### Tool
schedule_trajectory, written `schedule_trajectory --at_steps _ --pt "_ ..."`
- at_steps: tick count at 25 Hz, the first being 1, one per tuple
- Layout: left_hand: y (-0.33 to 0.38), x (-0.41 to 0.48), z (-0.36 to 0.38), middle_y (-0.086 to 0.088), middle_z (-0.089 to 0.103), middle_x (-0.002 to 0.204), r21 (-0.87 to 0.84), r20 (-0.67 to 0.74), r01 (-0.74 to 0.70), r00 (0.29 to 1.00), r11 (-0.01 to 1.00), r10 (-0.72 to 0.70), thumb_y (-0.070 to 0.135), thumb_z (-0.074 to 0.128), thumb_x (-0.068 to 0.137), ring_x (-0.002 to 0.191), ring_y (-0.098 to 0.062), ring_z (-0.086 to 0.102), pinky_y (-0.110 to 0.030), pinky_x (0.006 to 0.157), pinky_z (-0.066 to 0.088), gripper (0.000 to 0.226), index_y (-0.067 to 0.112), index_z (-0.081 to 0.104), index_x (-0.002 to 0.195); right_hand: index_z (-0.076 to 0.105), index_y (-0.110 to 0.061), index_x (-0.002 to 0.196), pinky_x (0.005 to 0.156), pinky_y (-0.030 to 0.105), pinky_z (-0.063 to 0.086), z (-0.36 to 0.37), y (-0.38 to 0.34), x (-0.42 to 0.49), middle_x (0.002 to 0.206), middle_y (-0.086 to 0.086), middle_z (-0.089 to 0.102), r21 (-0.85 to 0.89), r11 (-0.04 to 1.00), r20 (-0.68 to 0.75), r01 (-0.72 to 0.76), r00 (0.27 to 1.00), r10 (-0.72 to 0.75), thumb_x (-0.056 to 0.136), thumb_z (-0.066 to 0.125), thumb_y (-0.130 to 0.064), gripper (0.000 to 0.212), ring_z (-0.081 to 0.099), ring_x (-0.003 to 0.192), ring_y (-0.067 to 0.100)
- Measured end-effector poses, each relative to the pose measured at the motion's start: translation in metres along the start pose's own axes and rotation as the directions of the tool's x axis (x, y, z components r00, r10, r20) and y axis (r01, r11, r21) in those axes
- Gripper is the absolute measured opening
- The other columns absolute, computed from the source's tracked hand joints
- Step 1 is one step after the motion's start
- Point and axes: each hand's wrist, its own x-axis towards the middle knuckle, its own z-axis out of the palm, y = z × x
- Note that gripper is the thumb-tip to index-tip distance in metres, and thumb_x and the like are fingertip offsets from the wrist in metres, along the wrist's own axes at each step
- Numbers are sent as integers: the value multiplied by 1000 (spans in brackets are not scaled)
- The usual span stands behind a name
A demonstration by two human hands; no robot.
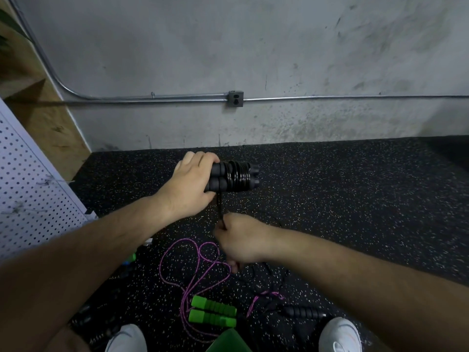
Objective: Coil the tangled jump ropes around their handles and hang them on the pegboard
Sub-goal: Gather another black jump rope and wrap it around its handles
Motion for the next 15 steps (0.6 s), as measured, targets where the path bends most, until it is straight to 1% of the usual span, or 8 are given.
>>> schedule_trajectory --at_steps 2,4,6,9,11,12,14,15 --pt "-10 1 1 1 49 122 58 14 -7 1000 998 7 14 73 80 113 -18 38 -43 107 36 59 17 46 131 54 -2 120 63 34 55 1 -16 -17 92 18 71 -61 998 36 -18 999 20 105 44 -12 21 73 78 35" --pt "-13 1 1 2 49 119 92 38 -42 998 995 39 13 73 78 111 -18 38 -43 105 37 58 18 47 130 55 -12 123 61 29 54 -9 -28 -38 88 5 62 -245 969 -66 -13 998 -3 107 42 -22 23 70 75 26" --pt "-11 -1 2 3 48 119 115 93 -92 992 989 82 12 75 76 111 -17 37 -41 102 37 60 18 46 129 61 -17 112 61 28 54 -26 -32 -50 86 -1 57 -490 872 -223 5 966 -132 106 43 -28 21 66 78 19" --pt "-1 -8 5 6 46 115 78 134 -175 977 981 164 13 72 79 109 -14 36 -36 100 35 54 20 47 126 64 -23 106 77 36 56 -58 -21 -45 91 -5 59 -696 718 -405 -14 834 -376 104 46 -30 19 61 84 15" --pt "9 -14 4 9 43 115 32 170 -217 963 976 208 15 70 83 108 -8 35 -33 102 36 51 23 44 126 70 -29 109 85 37 54 -83 -4 -34 102 -8 64 -696 716 -428 56 768 -476 103 49 -31 22 60 94 14" --pt "15 -18 4 10 40 116 -10 205 -213 956 977 210 17 69 85 108 -7 35 -30 103 36 52 25 41 128 72 -30 110 88 35 52 -95 4 -29 106 -9 66 -648 754 -438 108 757 -485 102 53 -30 21 61 97 12" --pt "31 -26 -1 11 35 117 -133 257 -175 944 976 205 20 70 87 109 -7 39 -28 100 40 56 31 34 128 76 -29 107 93 31 51 -115 26 -11 103 -13 71 -487 849 -455 203 771 -445 97 64 -26 16 64 96 5" --pt "40 -29 -5 11 35 118 -201 252 -159 945 966 208 23 72 87 110 -7 42 -26 97 43 58 34 31 127 77 -29 104 94 29 51 -121 36 -5 99 -14 73 -351 900 -450 258 796 -404 93 69 -24 15 66 93 2"
